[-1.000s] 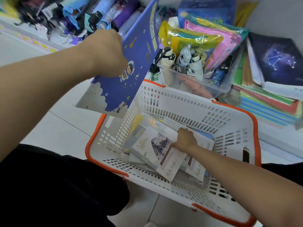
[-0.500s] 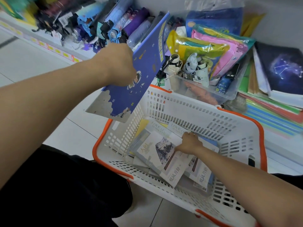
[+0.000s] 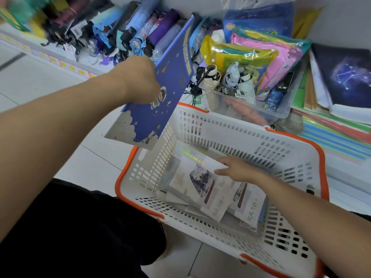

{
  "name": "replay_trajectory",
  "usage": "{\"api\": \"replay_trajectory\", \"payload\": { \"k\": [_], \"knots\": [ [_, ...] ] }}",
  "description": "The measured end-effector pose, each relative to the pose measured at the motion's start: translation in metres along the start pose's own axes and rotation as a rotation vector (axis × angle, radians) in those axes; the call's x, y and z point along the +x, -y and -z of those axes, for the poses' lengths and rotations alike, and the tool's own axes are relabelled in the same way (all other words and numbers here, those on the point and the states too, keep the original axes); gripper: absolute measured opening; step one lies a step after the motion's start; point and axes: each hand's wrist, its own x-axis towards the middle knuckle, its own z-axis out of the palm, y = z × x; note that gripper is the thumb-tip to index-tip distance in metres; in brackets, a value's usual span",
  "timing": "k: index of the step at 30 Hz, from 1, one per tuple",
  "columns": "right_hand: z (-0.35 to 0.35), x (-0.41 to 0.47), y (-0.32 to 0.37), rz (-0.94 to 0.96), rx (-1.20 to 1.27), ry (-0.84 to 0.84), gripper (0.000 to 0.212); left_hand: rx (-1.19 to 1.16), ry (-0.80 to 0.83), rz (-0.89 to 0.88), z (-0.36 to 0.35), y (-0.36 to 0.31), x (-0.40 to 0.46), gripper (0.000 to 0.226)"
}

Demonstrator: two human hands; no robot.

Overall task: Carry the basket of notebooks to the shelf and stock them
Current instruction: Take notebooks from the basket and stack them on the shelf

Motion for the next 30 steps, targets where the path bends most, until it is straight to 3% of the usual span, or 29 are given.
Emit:
{"api": "replay_trajectory", "payload": {
  "k": [4,8,11,13,17,21,23,27,28,30],
  "knots": [
    [0.059,-0.056,0.041,0.209,0.219,-0.193,0.016,-0.016,-0.038,0.044,0.015,0.013,-0.001,0.021],
    [0.118,-0.115,0.077,0.299,0.420,-0.427,0.028,-0.084,-0.099,0.074,0.041,0.026,-0.004,0.039],
    [0.136,-0.133,0.104,0.363,0.719,-0.468,0.023,-0.336,-0.048,0.088,0.053,0.033,-0.005,0.033],
    [0.139,-0.130,0.130,0.368,0.851,-0.442,0.033,-0.650,0.057,0.072,0.057,0.030,-0.007,0.031],
    [0.140,-0.124,0.185,0.338,0.932,-0.365,0.040,-1.265,0.097,0.100,0.069,0.008,-0.020,0.046],
    [0.153,-0.140,0.216,0.350,0.974,-0.348,0.028,-1.485,0.024,0.079,0.089,-0.014,-0.036,0.057],
    [0.170,-0.156,0.224,0.401,0.883,-0.487,0.028,-1.542,0.043,0.028,0.098,-0.024,-0.041,0.060],
    [0.209,-0.203,0.230,0.523,0.832,-0.703,0.034,-1.716,0.273,-0.210,0.113,-0.065,-0.049,0.069],
    [0.216,-0.213,0.227,0.554,0.855,-0.773,0.037,-1.688,0.263,-0.236,0.113,-0.079,-0.051,0.065],
    [0.233,-0.229,0.224,0.618,0.902,-0.932,0.042,-1.549,0.095,-0.300,0.109,-0.110,-0.054,0.044]
  ]
}}
